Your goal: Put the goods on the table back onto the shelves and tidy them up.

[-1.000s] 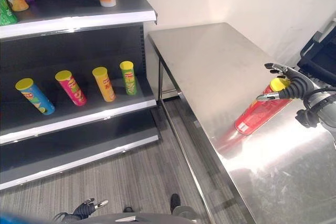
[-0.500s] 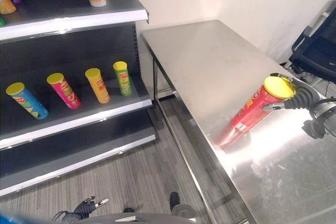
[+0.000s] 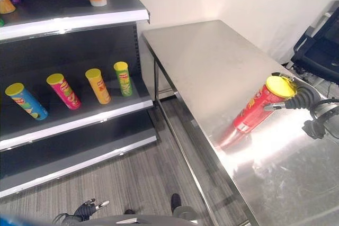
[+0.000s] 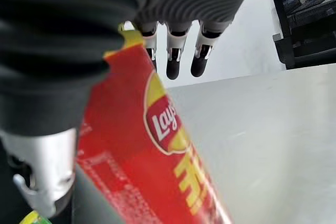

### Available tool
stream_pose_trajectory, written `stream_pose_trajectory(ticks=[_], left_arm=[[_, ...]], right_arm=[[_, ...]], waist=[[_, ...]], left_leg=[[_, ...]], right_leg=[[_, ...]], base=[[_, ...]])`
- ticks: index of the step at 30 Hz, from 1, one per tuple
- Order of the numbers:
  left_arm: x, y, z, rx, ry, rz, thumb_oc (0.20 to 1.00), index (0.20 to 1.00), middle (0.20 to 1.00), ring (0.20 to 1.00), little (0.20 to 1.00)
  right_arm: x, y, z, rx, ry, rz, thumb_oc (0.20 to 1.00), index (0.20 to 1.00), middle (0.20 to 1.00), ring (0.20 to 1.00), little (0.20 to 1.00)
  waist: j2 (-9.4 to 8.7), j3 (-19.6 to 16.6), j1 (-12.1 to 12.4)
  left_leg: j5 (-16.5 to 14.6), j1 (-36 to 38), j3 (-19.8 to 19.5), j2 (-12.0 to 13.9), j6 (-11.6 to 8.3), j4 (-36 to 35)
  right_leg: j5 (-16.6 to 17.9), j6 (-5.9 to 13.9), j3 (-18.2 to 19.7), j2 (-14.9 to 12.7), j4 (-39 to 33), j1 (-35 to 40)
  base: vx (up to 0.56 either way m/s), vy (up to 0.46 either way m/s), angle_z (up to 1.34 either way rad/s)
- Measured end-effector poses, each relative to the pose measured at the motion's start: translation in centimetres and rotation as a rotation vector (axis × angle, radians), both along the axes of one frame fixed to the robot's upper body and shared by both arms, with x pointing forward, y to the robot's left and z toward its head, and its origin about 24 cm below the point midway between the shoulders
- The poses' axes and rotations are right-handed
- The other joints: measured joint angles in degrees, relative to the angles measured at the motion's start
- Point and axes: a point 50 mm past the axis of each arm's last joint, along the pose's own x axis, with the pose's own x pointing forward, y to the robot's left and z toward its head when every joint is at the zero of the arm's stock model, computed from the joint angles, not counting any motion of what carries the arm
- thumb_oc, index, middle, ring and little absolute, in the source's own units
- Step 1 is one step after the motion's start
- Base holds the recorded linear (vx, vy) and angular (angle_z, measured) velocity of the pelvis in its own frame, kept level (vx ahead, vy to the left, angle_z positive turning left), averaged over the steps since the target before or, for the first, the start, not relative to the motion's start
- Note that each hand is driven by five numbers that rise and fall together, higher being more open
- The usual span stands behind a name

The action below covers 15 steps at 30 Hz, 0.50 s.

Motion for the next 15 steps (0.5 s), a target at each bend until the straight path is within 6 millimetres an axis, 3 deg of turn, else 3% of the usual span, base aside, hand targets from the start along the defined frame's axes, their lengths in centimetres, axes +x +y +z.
stream_pose_trajectory(ticks=[6, 7, 8, 9, 10, 15], left_arm=[[-0.6, 0.3, -0.2, 0.009, 0.029, 0.018, 1.000, 1.000, 1.000, 1.000, 1.000], [-0.5, 0.3, -0.2, 0.010, 0.028, 0.020, 1.000, 1.000, 1.000, 1.000, 1.000], [-0.5, 0.3, -0.2, 0.010, 0.029, 0.020, 1.000, 1.000, 1.000, 1.000, 1.000], [-0.5, 0.3, -0.2, 0.011, 0.030, 0.021, 1.000, 1.000, 1.000, 1.000, 1.000], [-0.5, 0.3, -0.2, 0.011, 0.030, 0.020, 1.000, 1.000, 1.000, 1.000, 1.000], [-0.6, 0.4, -0.3, 0.013, 0.041, 0.023, 1.000, 1.000, 1.000, 1.000, 1.000]], right_arm=[[0.6, 0.6, -0.2, 0.015, -0.016, 0.012, 1.000, 1.000, 1.000, 1.000, 1.000], [0.7, 0.7, -0.2, 0.022, -0.016, 0.015, 0.671, 0.671, 0.671, 0.671, 0.671], [0.9, 0.9, -0.2, 0.028, -0.013, 0.025, 0.542, 0.542, 0.542, 0.542, 0.542], [1.1, 1.1, -0.2, 0.027, -0.009, 0.034, 0.329, 0.329, 0.329, 0.329, 0.329], [1.1, 1.2, -0.2, 0.028, -0.011, 0.036, 0.200, 0.200, 0.200, 0.200, 0.200], [1.5, 0.8, 0.1, -0.003, 0.025, 0.037, 0.200, 0.200, 0.200, 0.200, 0.200]], waist=[[-0.31, -0.2, 0.0], [-0.43, -0.3, 0.1], [-0.58, -0.4, 0.1], [-0.65, -0.4, 0.1], [-0.71, -0.4, 0.1], [-1.10, -0.8, 0.1]], left_leg=[[0.0, 0.1, 0.0, 0.1, -0.01, 0.0], [0.0, 0.1, -0.1, 0.1, -0.01, 0.0], [0.0, 0.1, -0.1, 0.1, -0.01, 0.0], [0.0, 0.2, -0.1, 0.1, 0.00, 0.0], [0.0, 0.2, -0.1, 0.1, 0.00, 0.0], [0.0, 0.2, -0.2, 0.1, 0.01, 0.0]], right_leg=[[0.1, -0.01, -0.1, 0.0, 0.0, 0.1], [0.1, -0.03, -0.1, 0.1, 0.0, 0.2], [0.2, -0.07, -0.1, 0.1, 0.0, 0.2], [0.2, -0.09, -0.1, 0.1, 0.0, 0.2], [0.2, -0.10, -0.1, 0.1, 0.0, 0.2], [0.2, -0.14, -0.2, 0.0, 0.0, 0.3]], base=[[0.00, 0.000, 0.00], [0.00, 0.000, 0.00], [0.00, 0.000, 0.00], [0.00, 0.000, 0.00], [0.00, 0.000, 0.00], [0.00, 0.000, 0.00]])
